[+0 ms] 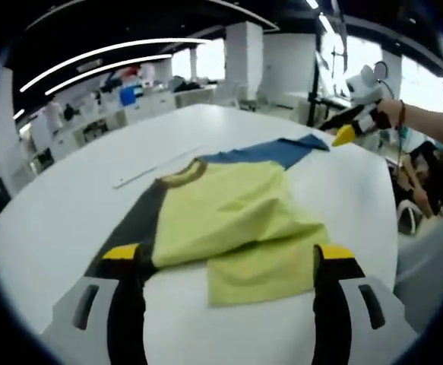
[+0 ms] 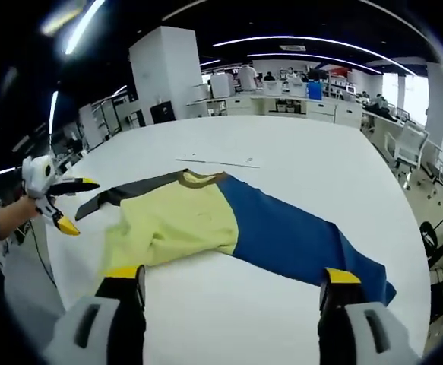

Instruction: Fold the garment on the visible template until the final outline fits inside the template.

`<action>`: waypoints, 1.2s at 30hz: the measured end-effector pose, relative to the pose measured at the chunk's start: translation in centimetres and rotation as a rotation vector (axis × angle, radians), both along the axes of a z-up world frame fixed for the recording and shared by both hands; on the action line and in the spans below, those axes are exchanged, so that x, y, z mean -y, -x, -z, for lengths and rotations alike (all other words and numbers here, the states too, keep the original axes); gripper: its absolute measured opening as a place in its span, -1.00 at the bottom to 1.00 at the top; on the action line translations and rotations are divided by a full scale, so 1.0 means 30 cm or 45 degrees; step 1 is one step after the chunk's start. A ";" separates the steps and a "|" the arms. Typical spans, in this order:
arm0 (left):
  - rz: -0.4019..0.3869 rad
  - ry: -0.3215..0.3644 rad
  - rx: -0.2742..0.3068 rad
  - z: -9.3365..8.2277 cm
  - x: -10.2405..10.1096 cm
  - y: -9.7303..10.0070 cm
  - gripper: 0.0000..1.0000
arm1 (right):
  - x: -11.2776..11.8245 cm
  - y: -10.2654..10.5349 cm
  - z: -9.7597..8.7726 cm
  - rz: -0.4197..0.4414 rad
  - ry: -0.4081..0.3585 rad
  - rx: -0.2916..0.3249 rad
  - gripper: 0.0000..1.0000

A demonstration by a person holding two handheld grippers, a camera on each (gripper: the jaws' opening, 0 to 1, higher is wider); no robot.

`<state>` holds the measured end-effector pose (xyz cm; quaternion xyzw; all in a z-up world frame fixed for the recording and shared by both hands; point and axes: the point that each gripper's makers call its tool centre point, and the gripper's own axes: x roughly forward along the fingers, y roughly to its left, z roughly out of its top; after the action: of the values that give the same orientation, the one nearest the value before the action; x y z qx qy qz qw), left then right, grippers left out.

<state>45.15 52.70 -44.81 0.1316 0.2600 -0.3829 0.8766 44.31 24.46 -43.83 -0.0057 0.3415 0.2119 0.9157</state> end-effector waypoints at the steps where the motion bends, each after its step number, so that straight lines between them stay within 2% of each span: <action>1: 0.017 -0.003 0.008 0.000 0.024 0.015 0.76 | -0.013 0.021 -0.002 -0.017 -0.005 -0.009 0.97; 6: 0.035 0.010 0.005 0.017 0.116 0.064 0.69 | -0.051 0.093 -0.014 -0.081 -0.006 -0.002 0.96; 8: 0.043 -0.017 0.024 0.027 0.146 0.076 0.65 | -0.059 0.119 -0.019 -0.091 -0.012 0.002 0.96; 12: 0.042 0.000 0.022 0.033 0.196 0.099 0.62 | -0.069 0.162 -0.028 -0.084 -0.044 0.015 0.97; 17: 0.090 -0.085 0.059 0.068 0.229 0.128 0.54 | -0.088 0.209 -0.033 -0.081 -0.102 0.022 0.99; 22: 0.103 -0.071 0.001 0.109 0.259 0.155 0.42 | -0.108 0.245 -0.038 -0.121 -0.079 0.051 0.99; 28: 0.101 -0.091 -0.029 0.156 0.299 0.169 0.30 | -0.148 0.286 -0.046 -0.204 -0.042 0.078 0.99; 31: 0.108 -0.120 -0.019 0.177 0.309 0.169 0.20 | -0.165 0.300 -0.052 -0.225 -0.054 0.082 0.99; 33: 0.122 -0.204 -0.020 0.210 0.299 0.170 0.07 | -0.174 0.317 -0.048 -0.245 -0.048 0.072 0.99; 36: 0.141 -0.214 -0.007 0.228 0.304 0.169 -0.18 | -0.165 0.328 -0.038 -0.247 -0.015 0.072 0.99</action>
<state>40.07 43.57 -51.66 0.2178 0.2858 -0.4079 0.8394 34.48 29.41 -42.70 -0.0394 0.3123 0.3013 0.9001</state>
